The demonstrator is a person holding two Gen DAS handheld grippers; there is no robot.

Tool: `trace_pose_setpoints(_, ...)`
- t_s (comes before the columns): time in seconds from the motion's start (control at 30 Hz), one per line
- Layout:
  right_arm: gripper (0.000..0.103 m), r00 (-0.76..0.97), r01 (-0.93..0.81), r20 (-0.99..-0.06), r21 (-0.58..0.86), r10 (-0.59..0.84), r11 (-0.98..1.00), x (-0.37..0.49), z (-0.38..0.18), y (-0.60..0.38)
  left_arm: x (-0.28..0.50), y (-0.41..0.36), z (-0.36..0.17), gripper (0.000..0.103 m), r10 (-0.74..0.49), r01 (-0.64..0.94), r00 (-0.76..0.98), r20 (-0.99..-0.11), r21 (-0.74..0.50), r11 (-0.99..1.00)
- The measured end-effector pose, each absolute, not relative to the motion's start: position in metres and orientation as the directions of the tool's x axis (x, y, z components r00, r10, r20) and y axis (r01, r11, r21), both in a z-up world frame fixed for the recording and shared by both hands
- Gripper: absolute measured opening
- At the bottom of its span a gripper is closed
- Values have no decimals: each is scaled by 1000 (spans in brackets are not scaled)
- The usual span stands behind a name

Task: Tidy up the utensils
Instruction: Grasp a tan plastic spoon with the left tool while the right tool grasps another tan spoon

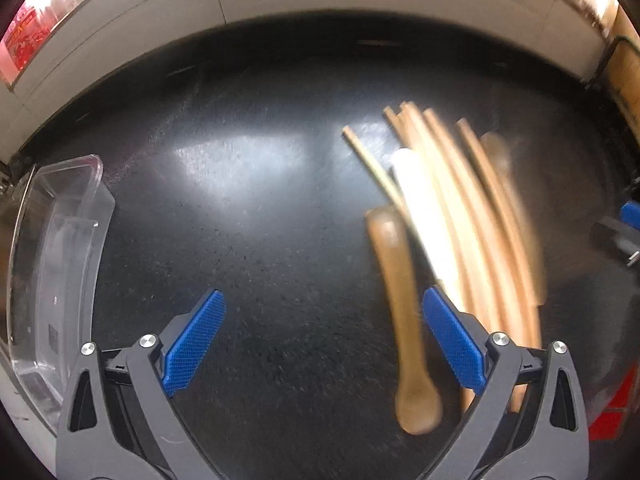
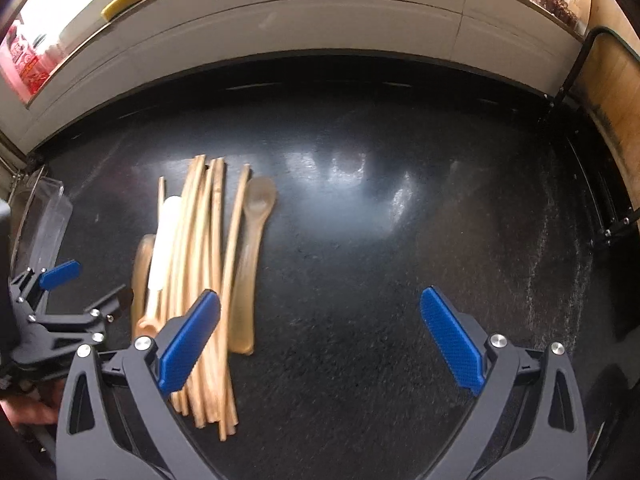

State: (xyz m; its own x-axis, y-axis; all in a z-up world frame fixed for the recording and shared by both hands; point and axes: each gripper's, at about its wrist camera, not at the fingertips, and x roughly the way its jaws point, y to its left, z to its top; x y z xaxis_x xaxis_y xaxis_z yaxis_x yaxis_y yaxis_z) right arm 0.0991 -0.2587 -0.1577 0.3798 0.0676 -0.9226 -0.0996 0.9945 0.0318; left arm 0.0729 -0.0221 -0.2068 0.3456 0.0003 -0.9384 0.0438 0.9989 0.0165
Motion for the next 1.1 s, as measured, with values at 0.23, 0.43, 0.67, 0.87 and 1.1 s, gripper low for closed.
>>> trace_pose_setpoints(0.23, 97, 335, -141, -940, 15, 62, 990, 122, -187, -245, 78, -24, -216, 97, -7, 73, 412, -911, 26, 997)
trace_pose_setpoints(0.43, 97, 306, -157, -951, -8, 41, 988, 130, -204, -231, 73, -12, -225, 97, -19, 69, 435, -900, 12, 998)
trace_pose_setpoints(0.67, 94, 292, -158, -954, 27, 72, 987, 135, -217, -229, 64, -16, -225, 97, -16, 56, 477, -879, 12, 998)
trace_pose_setpoints(0.87, 90, 316, -187, -948, -14, 46, 982, 130, -220, -224, 59, -16, -226, 97, 3, 29, 492, -870, 19, 999)
trace_pose_setpoints(1.1, 28, 328, -268, -940, 6, 97, 963, 116, -210, -216, 47, -23, -221, 62, -33, 92, 525, -850, 19, 996)
